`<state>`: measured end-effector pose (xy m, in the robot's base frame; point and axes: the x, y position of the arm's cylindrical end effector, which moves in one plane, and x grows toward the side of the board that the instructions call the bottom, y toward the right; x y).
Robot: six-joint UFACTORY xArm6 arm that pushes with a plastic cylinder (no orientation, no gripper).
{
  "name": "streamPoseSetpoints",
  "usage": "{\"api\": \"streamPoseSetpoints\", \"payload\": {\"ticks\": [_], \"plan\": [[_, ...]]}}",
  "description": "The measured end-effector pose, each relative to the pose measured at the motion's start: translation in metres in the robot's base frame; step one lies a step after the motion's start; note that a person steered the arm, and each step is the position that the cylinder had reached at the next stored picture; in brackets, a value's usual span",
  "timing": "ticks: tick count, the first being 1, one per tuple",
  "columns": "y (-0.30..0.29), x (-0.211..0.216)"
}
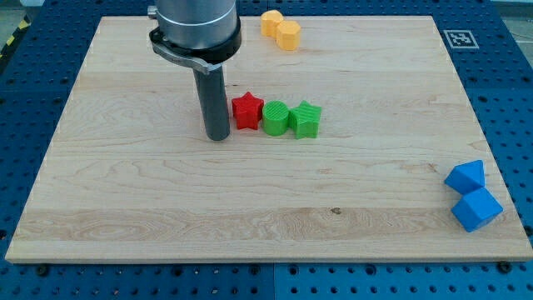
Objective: Place the red circle towards the top left side of the red star
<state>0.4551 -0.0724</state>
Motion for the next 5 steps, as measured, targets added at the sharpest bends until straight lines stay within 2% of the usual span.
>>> {"api": "streamPoseSetpoints", "payload": {"ticks": [4,5], "plan": [[-0.007,-0.017],[-0.033,-0.017]]}}
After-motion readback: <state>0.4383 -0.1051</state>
